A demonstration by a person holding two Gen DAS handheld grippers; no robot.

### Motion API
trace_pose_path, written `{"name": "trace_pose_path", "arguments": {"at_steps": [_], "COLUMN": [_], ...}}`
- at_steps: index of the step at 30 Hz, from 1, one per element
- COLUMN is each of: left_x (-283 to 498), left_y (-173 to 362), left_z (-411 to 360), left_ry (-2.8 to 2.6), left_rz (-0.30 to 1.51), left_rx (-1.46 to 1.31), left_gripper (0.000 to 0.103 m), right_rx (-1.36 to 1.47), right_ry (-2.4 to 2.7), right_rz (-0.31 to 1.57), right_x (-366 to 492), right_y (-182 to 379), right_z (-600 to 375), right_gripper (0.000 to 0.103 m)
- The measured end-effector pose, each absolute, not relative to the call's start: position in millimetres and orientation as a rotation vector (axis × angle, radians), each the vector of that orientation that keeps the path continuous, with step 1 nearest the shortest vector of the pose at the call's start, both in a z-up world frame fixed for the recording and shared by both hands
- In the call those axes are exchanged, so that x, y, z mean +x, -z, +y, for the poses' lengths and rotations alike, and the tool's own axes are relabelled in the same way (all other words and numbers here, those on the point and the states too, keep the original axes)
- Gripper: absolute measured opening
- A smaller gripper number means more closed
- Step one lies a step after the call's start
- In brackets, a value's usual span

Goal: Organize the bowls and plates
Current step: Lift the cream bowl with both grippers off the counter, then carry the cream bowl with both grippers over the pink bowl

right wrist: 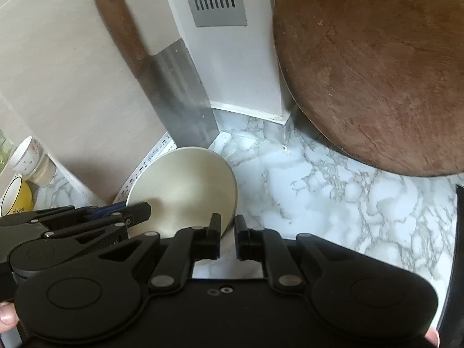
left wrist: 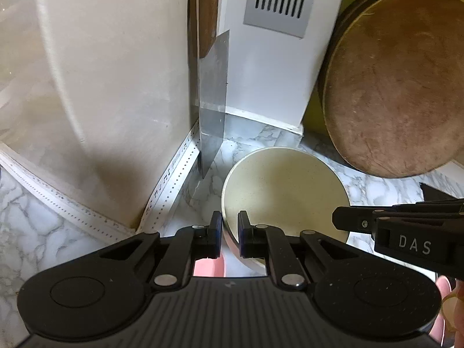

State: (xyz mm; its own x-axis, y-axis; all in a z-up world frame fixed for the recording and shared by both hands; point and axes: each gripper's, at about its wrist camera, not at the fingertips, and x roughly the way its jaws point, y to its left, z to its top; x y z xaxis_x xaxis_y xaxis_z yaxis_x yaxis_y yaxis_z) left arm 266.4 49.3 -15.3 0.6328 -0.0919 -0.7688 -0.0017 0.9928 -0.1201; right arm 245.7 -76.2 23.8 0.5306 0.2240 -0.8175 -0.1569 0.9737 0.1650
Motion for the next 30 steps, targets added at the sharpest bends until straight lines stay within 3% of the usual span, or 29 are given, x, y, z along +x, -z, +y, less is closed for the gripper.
{"name": "trace_pose_path", "arguments": {"at_steps": [30], "left_x": [150.6], "left_y": [-15.2], "left_z": [63.4], "left_ry": [0.170], "left_rz": [0.917], "left_rx": [-0.119], "left_gripper": [0.010], "right_rx": [0.111], "right_ry": [-0.231], "right_rz": [0.993], "right_x": [119.2], "right_y": [-42.3], "right_z": [-57.1], "right_gripper": [0.010]}}
